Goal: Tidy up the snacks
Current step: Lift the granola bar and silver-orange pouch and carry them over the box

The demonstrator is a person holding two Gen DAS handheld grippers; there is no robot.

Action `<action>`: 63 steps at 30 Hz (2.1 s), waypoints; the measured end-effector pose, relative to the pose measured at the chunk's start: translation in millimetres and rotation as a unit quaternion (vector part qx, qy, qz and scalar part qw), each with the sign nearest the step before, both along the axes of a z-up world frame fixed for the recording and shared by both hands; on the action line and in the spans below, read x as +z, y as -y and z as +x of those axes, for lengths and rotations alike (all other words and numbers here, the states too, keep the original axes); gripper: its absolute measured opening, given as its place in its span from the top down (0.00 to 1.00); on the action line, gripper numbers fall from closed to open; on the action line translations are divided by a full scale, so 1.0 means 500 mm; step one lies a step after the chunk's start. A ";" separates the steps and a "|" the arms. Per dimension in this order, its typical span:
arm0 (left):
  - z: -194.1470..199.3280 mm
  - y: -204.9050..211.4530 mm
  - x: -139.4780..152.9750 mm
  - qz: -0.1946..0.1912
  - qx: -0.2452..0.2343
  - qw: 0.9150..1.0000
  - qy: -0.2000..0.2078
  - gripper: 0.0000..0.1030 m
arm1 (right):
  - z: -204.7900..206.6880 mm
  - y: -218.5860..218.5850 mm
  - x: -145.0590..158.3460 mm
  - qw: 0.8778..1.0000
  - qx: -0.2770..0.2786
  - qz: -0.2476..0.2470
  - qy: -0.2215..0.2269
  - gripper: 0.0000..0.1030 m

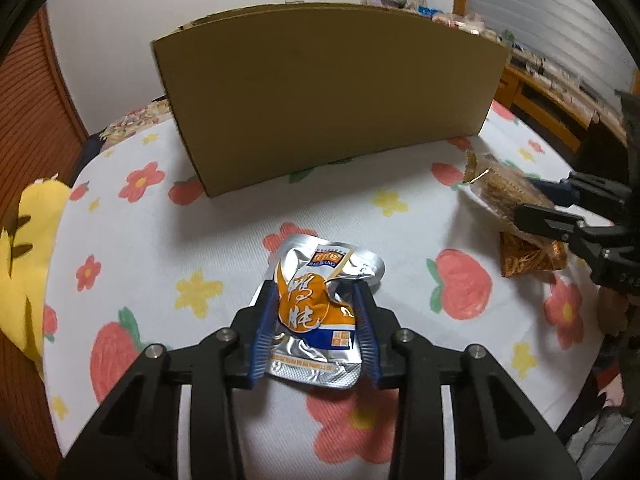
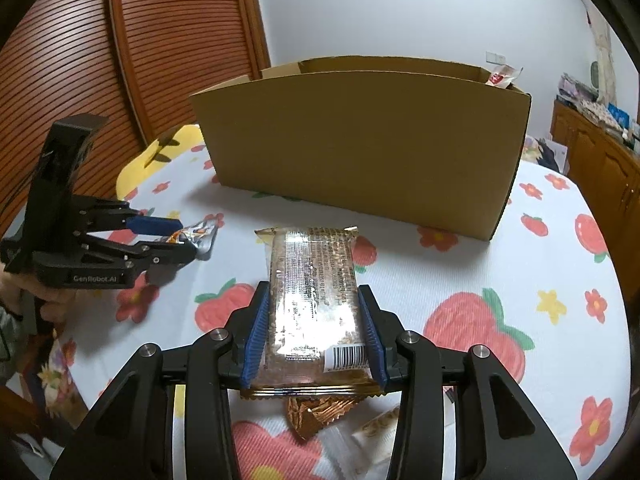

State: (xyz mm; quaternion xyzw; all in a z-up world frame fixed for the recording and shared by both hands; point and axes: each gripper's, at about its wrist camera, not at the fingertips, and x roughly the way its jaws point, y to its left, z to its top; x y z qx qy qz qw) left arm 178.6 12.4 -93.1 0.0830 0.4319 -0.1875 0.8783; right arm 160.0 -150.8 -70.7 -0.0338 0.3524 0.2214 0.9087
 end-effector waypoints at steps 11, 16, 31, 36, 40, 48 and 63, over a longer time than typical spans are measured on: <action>-0.050 -0.034 0.028 -0.054 0.042 0.997 0.028 0.65 | -0.001 0.001 0.001 1.000 -0.001 0.000 0.002 0.59; -0.066 -0.044 0.047 -0.061 0.050 0.996 0.041 0.65 | 0.000 0.002 0.000 1.000 -0.001 -0.001 0.002 0.59; -0.095 -0.065 0.110 -0.077 0.058 0.993 0.072 0.65 | 0.000 -0.001 0.000 1.000 -0.006 -0.008 0.004 0.59; -0.099 -0.066 0.129 -0.078 0.058 0.992 0.083 0.65 | 0.000 -0.001 -0.001 1.000 -0.010 -0.010 0.004 0.59; -0.086 -0.067 0.143 -0.084 0.065 0.990 0.088 0.65 | -0.002 0.001 0.001 1.000 -0.011 -0.007 0.006 0.59; -0.061 -0.055 0.189 -0.091 0.064 0.987 0.115 0.65 | -0.005 0.016 0.029 1.000 -0.016 0.005 0.019 0.60; 0.001 -0.017 0.296 -0.089 0.053 0.982 0.160 0.65 | 0.027 0.034 0.216 0.993 -0.020 -0.008 0.112 0.60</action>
